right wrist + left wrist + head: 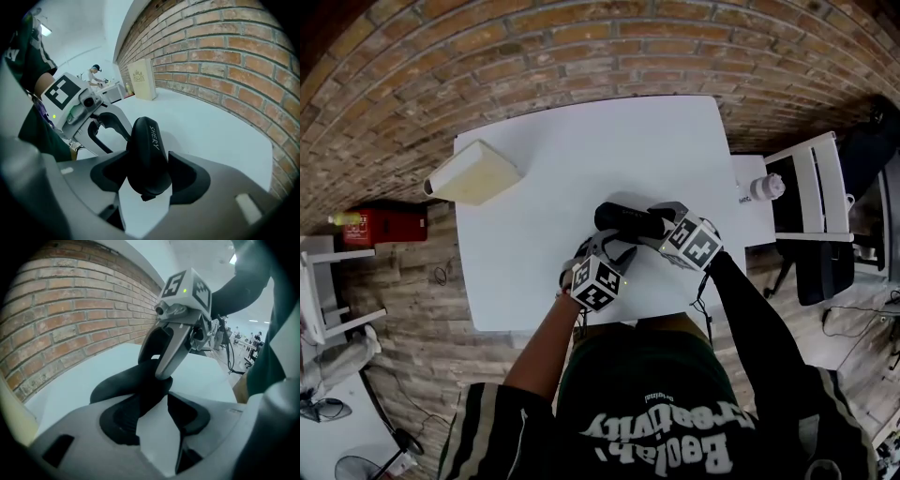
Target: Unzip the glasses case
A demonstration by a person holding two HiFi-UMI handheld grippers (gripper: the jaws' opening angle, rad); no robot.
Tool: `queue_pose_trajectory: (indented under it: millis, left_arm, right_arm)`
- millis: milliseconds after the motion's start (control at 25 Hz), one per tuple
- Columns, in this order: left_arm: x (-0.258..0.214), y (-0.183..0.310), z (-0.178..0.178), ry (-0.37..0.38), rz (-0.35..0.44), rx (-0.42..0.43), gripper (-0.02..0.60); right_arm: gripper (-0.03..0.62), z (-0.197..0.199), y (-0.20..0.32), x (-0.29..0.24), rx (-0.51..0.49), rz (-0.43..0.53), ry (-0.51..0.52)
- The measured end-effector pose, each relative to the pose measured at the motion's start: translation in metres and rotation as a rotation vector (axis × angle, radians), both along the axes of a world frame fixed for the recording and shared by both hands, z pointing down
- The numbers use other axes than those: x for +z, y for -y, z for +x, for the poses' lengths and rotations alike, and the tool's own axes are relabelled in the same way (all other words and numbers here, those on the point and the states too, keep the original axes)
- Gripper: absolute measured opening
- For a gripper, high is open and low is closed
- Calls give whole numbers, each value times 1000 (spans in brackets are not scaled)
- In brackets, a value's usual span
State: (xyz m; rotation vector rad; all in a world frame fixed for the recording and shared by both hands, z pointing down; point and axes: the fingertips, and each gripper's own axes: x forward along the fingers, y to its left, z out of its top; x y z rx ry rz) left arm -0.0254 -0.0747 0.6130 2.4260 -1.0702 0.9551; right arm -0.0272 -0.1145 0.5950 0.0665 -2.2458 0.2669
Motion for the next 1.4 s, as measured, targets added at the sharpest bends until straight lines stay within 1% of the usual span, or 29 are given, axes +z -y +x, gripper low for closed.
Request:
queue_pose_trajectory:
  millis: [80, 160, 280, 400, 440, 480, 720, 840, 960, 1040, 1120, 1200, 1400]
  left_arm:
    - [6, -2, 2, 4, -23, 9, 186]
    - [8, -2, 2, -2, -33, 8, 186]
    - [9, -5, 3, -8, -40, 9, 186]
    - [8, -6, 3, -15, -42, 4, 186]
    - [8, -6, 3, -17, -41, 4, 186]
    - [7, -6, 3, -18, -41, 3, 186]
    - [10, -5, 0, -23, -44, -12, 184]
    - [13, -6, 0, -28, -56, -16, 184]
    - [11, -5, -1, -48, -57, -31, 186]
    - [8, -3, 0, -63, -51, -38, 184]
    - [3, 1, -1, -78, -40, -45, 186]
    - [-6, 5, -4, -99, -24, -60, 189]
    - [-48, 24, -25, -155, 63, -129, 189]
  right_arm:
    - [253, 0, 3, -6, 4, 28, 11]
    - [204, 0, 12, -17, 25, 67, 34]
    - [157, 2, 27, -30, 53, 136, 47]
    - [43, 10, 49, -32, 106, 214, 25]
    - [19, 14, 57, -30, 128, 231, 11]
    - [12, 17, 63, -26, 149, 238, -7]
    - [12, 37, 84, 13, 238, 226, -144]
    - [12, 41, 88, 23, 289, 199, -148]
    - [14, 39, 88, 20, 296, 199, -127]
    - [22, 38, 87, 12, 316, 205, -87]
    - [65, 38, 88, -2, 366, 196, -16]
    - [81, 38, 89, -21, 428, 195, 63]
    - [95, 49, 90, -70, 577, 241, 220]
